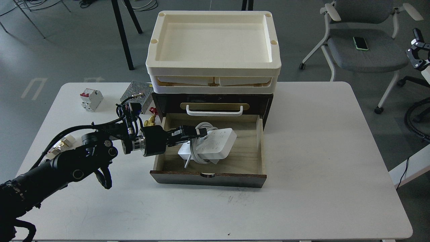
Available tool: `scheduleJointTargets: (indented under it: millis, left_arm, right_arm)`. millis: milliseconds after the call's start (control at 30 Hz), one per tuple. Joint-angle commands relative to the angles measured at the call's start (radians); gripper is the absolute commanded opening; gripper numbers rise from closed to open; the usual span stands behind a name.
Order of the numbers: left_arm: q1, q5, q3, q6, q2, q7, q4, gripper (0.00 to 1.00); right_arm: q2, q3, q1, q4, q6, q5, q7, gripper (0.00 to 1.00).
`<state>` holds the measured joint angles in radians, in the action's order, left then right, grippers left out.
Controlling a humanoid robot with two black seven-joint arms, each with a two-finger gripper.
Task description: Put charging cable into cabinet
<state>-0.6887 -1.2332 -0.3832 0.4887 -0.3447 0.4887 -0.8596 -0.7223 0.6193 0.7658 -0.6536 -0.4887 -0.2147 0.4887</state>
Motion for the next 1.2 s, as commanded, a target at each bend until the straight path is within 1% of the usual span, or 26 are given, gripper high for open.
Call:
scheduleJointTargets:
  millis: [0, 100, 233, 267, 367, 400, 467, 533, 633, 767, 1000, 1167]
  left_arm:
    - [0.0, 0.003, 0.0, 0.0, 0.03, 0.0, 0.024, 0.08]
    - [0.015, 0.0, 0.0, 0.0, 0.044, 0.0, 0.024, 0.17]
    - [0.023, 0.001, -0.002, 0.0, 0.044, 0.0, 0.024, 0.37]
    - [0.023, 0.003, -0.002, 0.0, 0.042, 0.0, 0.024, 0.44]
    - [0.023, 0.003, -0.002, 0.0, 0.042, 0.0, 0.024, 0.75]
    - [0.024, 0.004, -0.003, 0.0, 0.042, 0.0, 0.024, 0.8]
    - [0.025, 0.02, -0.008, 0.0, 0.042, 0.0, 0.024, 0.82]
    - [0.025, 0.059, -0.009, 0.0, 0.036, 0.0, 0.025, 0.87]
    - [0.021, 0.127, -0.009, 0.0, 0.021, 0.0, 0.025, 0.9]
    - [0.038, 0.153, -0.003, 0.0, -0.03, 0.0, 0.024, 0.94]
    - [0.09, 0.152, 0.003, 0.0, -0.108, 0.0, 0.019, 0.95]
    - [0.103, 0.152, -0.008, 0.0, -0.166, 0.0, -0.016, 0.96]
  right_arm:
    - [-0.002, 0.0, -0.002, 0.0, 0.0, 0.0, 0.0, 1.0]
    - [-0.002, 0.002, -0.005, 0.0, 0.0, -0.008, 0.0, 1.0]
    - [0.0, 0.002, -0.006, -0.001, 0.0, -0.008, 0.0, 1.0]
    - [0.0, 0.002, -0.005, 0.0, 0.0, -0.008, 0.0, 1.0]
    - [0.001, 0.002, -0.006, -0.001, 0.0, -0.008, 0.0, 1.0]
    - [0.001, 0.002, -0.006, -0.001, 0.0, -0.008, 0.0, 1.0]
    - [0.001, 0.003, -0.006, -0.001, 0.0, -0.008, 0.0, 1.0]
    - [0.0, 0.002, -0.006, -0.001, 0.0, -0.008, 0.0, 1.0]
    - [0.0, 0.002, -0.006, 0.0, 0.0, -0.008, 0.0, 1.0]
    - [0.0, 0.003, -0.006, -0.001, 0.0, -0.008, 0.0, 1.0]
    - [0.001, 0.002, -0.008, 0.0, 0.0, -0.008, 0.0, 1.0]
    - [0.001, 0.002, -0.006, 0.0, 0.0, -0.008, 0.0, 1.0]
